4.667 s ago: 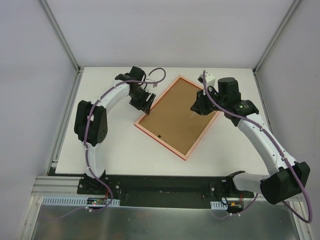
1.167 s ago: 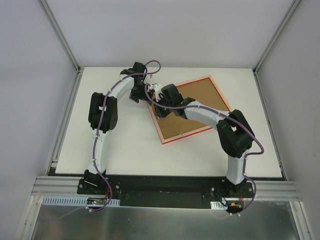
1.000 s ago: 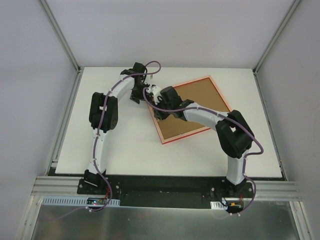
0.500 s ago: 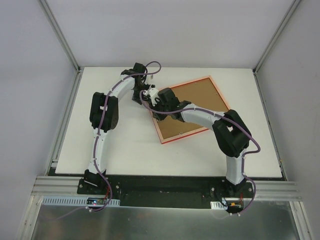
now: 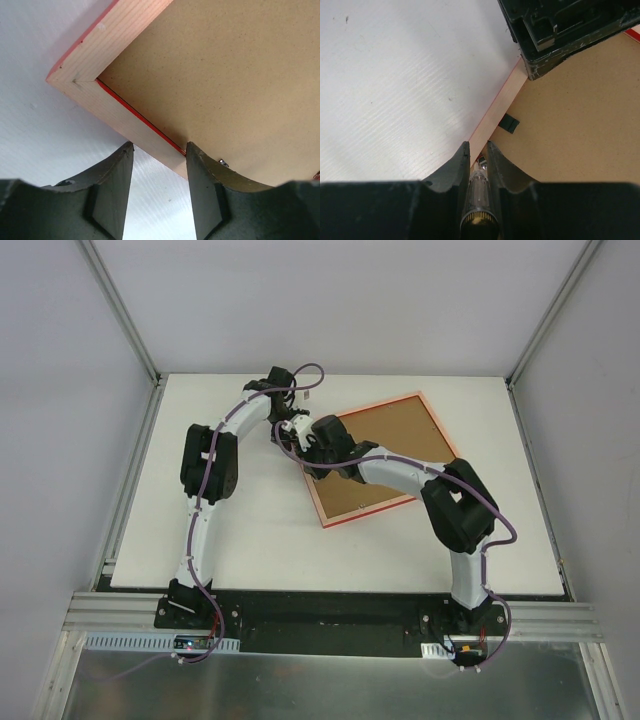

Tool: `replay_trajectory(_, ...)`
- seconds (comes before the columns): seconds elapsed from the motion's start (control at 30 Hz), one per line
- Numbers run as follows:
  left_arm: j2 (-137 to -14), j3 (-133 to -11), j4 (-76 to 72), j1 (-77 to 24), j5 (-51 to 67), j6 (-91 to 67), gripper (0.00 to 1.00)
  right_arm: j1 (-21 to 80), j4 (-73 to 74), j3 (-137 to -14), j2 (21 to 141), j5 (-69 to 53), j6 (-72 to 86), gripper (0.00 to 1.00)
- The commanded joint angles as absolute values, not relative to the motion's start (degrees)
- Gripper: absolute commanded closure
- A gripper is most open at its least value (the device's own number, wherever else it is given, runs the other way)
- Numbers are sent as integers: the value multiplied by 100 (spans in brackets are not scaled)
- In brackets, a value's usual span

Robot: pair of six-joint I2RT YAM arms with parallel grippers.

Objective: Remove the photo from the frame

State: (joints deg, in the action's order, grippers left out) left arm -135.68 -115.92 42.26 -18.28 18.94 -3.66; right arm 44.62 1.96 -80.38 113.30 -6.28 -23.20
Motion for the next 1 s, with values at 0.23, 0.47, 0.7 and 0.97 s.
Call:
replay_trajectory(0.23,-13606,-11479,4412,-1775,1828,-352,63,4456,149,-8314,11470,-62,-2672,99)
replay_trajectory(0.47,-13570,-11452,4412,-1775,1837,-352,65,4456,123,-8341,11496,-35,-2751,99)
replay_trajectory(0.7,-13570,-11443,4412,-1775,1758,-360,65,4456,763,-8718,11409,-359,-2804,99)
replay_trajectory(0.97,-13518,-11417,4412,-1740,1486,-439,65,4369,1853,-8693,10364,-1177,-2786,99)
